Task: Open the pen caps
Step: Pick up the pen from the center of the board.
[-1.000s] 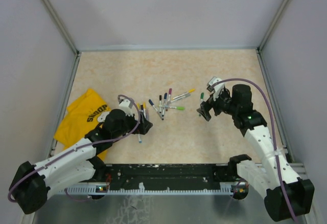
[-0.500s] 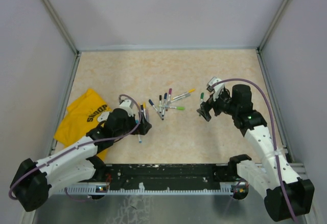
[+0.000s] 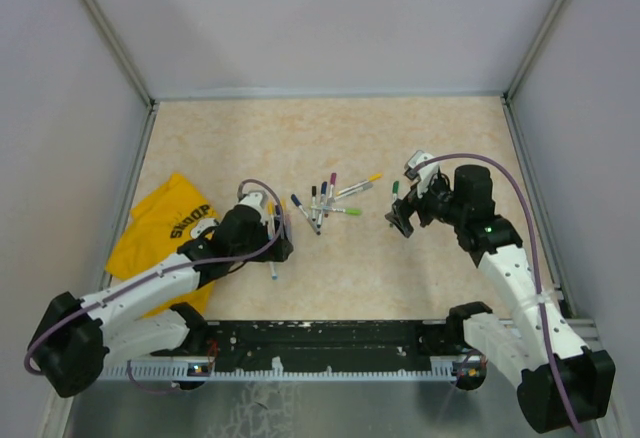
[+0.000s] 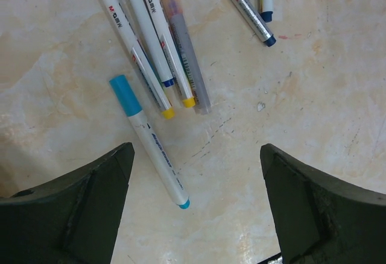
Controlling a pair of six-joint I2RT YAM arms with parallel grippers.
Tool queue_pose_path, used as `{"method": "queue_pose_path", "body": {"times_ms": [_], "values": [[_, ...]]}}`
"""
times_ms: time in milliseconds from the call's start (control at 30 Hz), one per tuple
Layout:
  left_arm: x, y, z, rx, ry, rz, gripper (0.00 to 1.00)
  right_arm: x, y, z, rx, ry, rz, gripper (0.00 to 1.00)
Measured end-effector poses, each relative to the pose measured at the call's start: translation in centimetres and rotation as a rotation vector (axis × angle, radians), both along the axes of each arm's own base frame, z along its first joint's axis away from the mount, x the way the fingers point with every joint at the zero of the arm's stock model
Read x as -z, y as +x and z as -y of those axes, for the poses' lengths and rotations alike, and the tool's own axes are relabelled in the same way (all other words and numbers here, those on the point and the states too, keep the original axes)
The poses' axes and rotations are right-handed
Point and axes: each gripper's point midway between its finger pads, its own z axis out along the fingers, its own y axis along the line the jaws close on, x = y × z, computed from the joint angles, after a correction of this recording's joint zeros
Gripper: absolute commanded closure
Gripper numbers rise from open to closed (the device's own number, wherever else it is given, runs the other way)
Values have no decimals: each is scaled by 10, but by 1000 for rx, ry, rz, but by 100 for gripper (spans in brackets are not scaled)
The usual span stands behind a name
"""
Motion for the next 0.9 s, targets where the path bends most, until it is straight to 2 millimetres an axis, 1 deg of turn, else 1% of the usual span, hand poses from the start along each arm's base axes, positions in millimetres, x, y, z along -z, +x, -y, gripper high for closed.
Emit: {"method": "queue_pose_path", "body": {"times_ms": [200, 267, 333, 367, 400, 467, 700, 800, 900], "values": [[6, 4, -5, -24, 57, -27, 16, 0, 0, 0, -2, -3, 1, 2], [10, 4, -7, -29, 78, -42, 23, 0, 0, 0, -2, -3, 1, 2], [15, 3, -9, -34, 102, -59, 33, 0, 0, 0, -2, -3, 1, 2], [18, 3, -10, -37, 115, -68, 40, 0, 0, 0, -2, -3, 1, 2], [20, 3, -11, -39, 126, -76, 43, 0, 0, 0, -2, -3, 1, 2], [24, 4, -11, -40, 147, -91, 47, 0, 0, 0, -2, -3, 1, 2], [38, 2, -13, -38, 207, -150, 56, 2, -1, 0, -3, -5, -5, 2], [45, -1, -16, -38, 233, -178, 58, 2, -1, 0, -3, -5, -5, 2], [49, -4, -19, -38, 251, -196, 59, 2, -1, 0, -3, -5, -5, 2]]}}
